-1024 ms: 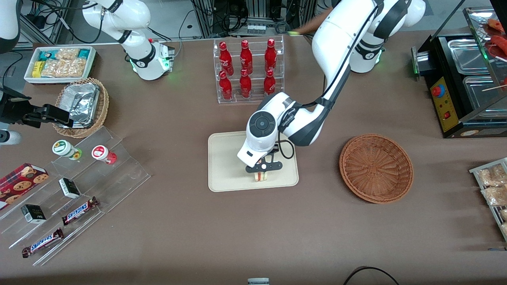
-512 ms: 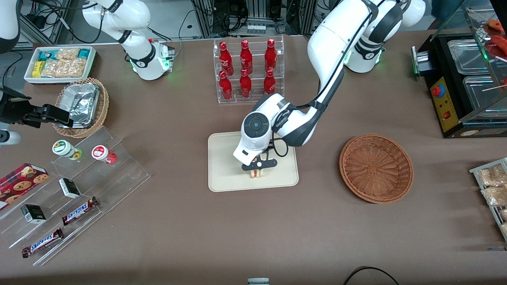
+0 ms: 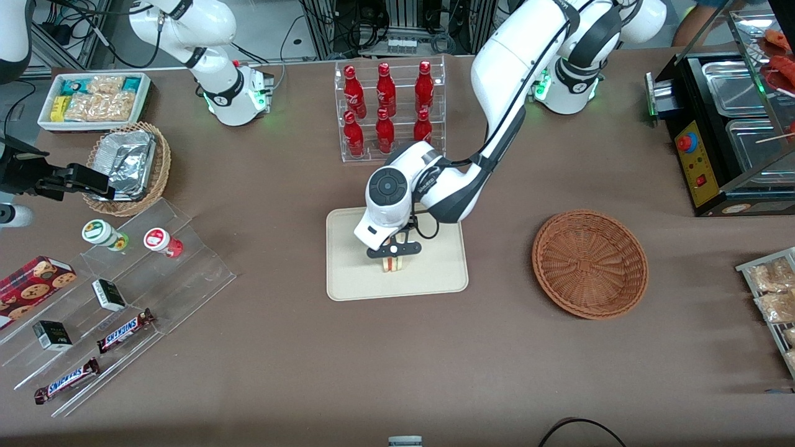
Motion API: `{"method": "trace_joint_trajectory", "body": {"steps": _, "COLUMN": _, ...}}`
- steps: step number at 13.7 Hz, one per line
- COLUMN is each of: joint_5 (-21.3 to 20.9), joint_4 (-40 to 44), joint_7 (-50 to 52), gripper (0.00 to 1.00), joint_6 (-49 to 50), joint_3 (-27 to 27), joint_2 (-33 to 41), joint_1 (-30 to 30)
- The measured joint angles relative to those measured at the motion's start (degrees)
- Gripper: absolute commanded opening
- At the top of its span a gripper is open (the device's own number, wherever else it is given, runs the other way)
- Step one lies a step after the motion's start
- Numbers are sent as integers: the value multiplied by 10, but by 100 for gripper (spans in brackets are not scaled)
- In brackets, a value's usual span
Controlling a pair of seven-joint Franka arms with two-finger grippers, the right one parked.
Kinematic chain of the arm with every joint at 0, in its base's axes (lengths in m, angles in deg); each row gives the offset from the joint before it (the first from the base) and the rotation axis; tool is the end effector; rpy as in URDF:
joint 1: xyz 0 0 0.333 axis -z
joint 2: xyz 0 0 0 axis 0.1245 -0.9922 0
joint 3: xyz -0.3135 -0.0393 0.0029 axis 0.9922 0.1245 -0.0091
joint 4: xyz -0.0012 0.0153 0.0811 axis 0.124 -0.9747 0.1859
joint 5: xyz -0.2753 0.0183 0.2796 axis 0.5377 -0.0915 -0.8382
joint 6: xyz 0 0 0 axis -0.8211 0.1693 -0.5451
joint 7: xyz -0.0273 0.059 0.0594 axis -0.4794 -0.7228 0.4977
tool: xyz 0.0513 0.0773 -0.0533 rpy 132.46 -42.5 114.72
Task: Place sandwich from basket to tray
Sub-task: 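Lower the sandwich onto the tray and open the left gripper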
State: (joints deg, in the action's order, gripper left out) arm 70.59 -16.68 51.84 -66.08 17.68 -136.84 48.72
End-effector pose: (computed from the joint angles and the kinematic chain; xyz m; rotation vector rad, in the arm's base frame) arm 0.5036 -0.5414 0.2436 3.0936 0.1729 -0.2022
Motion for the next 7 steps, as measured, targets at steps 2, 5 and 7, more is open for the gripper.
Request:
{"method": "trace_joint_trajectory", "body": {"steps": 2, "joint_5": 0, "joint_4": 0, "joint_7": 0, "gripper": 0, "joint_6": 0, "joint_3": -2, "joint_2": 0, "joint_1": -2}}
{"method": "trace_joint_trajectory", "body": {"steps": 5, "joint_5": -16, "joint_4": 3, "joint_7": 0, "gripper": 0, "joint_6": -1, "joint_3": -9, "joint_2": 0, "joint_1": -2}}
{"method": "trace_joint_trajectory", "body": {"steps": 7, "joint_5": -24, "joint_4": 3, "joint_7": 0, "gripper": 0, "joint_6": 0, "joint_3": -14, "joint_2": 2, "joint_1": -2}}
